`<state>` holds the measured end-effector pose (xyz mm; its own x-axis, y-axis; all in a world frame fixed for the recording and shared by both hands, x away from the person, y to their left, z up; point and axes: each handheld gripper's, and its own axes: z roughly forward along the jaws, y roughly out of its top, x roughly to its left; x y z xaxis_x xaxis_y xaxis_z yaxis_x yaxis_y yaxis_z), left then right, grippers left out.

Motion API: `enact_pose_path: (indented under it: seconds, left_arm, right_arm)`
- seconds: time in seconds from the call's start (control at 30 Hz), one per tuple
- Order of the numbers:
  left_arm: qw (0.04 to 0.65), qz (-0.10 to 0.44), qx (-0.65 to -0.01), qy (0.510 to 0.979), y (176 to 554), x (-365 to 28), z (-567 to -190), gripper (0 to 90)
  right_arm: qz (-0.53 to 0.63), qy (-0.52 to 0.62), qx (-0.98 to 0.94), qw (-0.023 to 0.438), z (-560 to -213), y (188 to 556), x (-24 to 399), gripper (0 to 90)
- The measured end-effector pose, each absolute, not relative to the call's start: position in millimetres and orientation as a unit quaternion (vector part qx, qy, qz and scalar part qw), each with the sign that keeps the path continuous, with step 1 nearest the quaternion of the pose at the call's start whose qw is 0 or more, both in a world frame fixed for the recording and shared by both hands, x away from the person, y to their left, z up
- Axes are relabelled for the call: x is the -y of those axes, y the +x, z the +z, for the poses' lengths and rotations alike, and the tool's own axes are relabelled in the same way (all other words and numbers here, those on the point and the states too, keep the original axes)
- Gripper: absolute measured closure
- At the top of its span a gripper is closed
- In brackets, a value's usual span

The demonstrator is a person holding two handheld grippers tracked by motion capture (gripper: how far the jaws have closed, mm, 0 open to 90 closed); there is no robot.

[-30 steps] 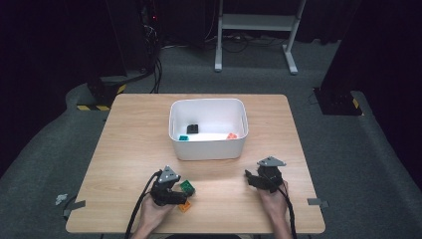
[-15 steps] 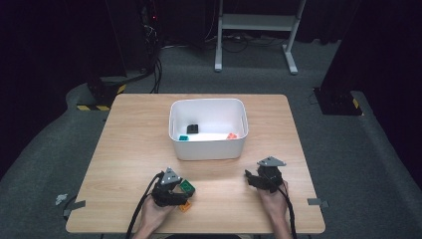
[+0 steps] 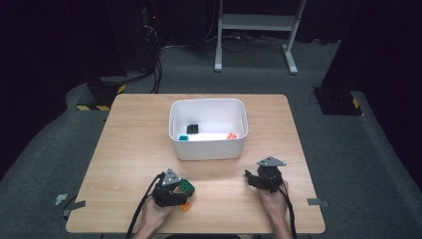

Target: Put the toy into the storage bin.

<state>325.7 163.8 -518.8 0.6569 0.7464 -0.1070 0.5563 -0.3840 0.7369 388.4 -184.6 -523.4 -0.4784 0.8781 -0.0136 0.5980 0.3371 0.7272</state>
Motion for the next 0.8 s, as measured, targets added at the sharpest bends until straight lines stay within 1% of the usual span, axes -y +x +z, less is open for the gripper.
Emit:
enact_pose_path:
  seconds: [0.4,0.8]
  left_arm:
    - [0.386,0.123,-0.392,0.826,326,-164,-518,43.1]
    - [0.404,0.113,-0.401,0.815,327,-171,-508,43.2]
  right_arm:
    - [0.337,0.467,-0.791,0.207,-523,388,185,33.1]
    - [0.337,0.467,-0.791,0.208,-523,388,185,33.1]
